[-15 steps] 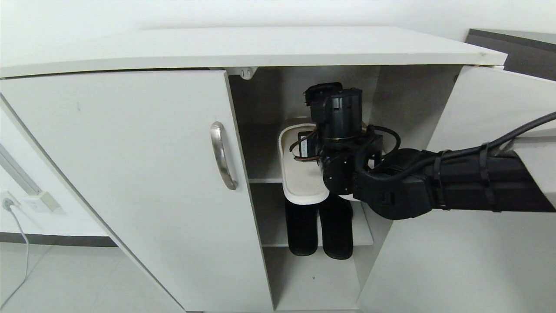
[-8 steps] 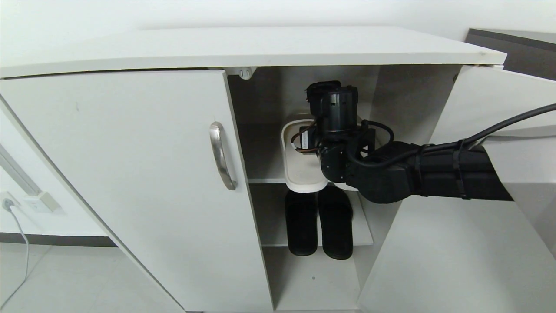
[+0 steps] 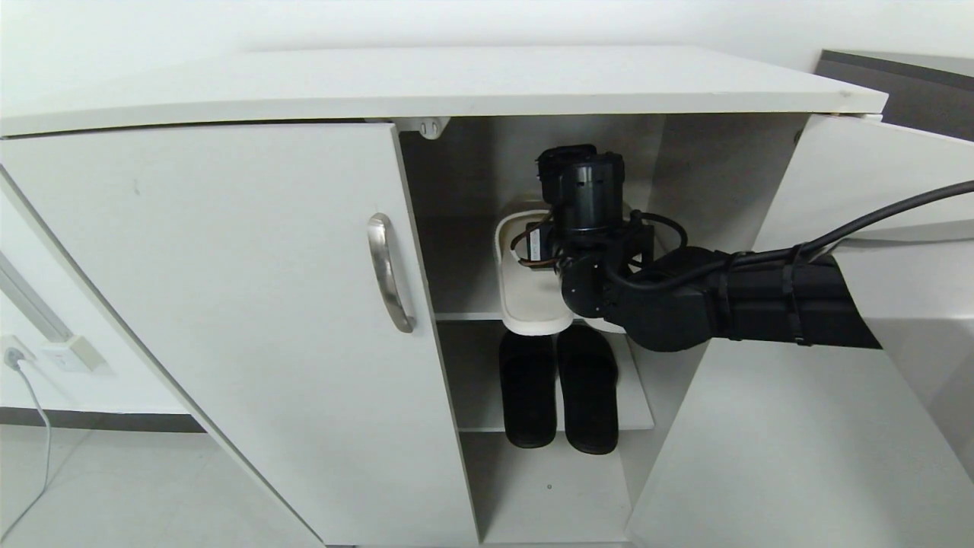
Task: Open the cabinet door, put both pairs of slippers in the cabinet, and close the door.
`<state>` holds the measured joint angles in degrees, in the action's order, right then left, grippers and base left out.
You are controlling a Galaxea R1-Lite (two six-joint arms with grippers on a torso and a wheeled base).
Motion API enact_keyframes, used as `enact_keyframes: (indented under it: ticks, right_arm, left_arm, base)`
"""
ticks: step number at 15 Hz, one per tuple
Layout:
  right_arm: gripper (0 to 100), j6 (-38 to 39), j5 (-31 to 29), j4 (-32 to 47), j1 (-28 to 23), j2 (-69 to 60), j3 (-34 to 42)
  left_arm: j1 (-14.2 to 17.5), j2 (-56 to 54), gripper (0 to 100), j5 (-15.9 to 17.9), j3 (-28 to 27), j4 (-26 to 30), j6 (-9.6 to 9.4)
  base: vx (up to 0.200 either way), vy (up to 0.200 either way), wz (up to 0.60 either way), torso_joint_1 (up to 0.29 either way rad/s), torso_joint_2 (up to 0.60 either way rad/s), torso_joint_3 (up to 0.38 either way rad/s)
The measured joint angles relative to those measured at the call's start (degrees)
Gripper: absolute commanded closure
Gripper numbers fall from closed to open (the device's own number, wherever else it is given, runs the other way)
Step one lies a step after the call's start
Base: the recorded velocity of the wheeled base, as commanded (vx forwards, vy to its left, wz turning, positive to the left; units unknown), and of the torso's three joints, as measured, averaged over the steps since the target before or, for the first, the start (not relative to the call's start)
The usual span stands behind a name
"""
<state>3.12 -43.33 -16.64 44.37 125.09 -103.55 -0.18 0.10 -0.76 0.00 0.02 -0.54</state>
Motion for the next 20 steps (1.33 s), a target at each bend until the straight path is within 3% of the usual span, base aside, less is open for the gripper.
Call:
enact_keyframes:
  ticks: [7, 8, 14, 20]
  right_arm:
    - [100, 0.5, 0.0, 0.1, 0.0, 0.1, 0.3]
    - [0, 0.6, 0.0, 0.1, 0.0, 0.1, 0.3]
    - [0, 0.5, -0.4, 1.1, 0.2, -1.1, 2.9]
    - [0, 0.2, -3.5, -1.9, 4.8, -8.7, 13.8]
  left_arm:
    - [0.0, 0.0, 100, 0.0, 0.0, 0.0, 0.02]
    - [0.0, 0.0, 100, 0.0, 0.0, 0.0, 0.00]
    - [0.0, 0.0, 100, 0.0, 0.0, 0.0, 0.00]
    - [0.0, 0.0, 100, 0.0, 0.0, 0.0, 0.02]
  base:
    - [0.000, 0.000, 0.00, 0.000, 0.00, 0.000]
    - [0.000, 0.000, 0.00, 0.000, 0.00, 0.000]
    - [0.000, 0.000, 0.00, 0.000, 0.00, 0.000]
    - [0.000, 0.000, 0.00, 0.000, 0.00, 0.000]
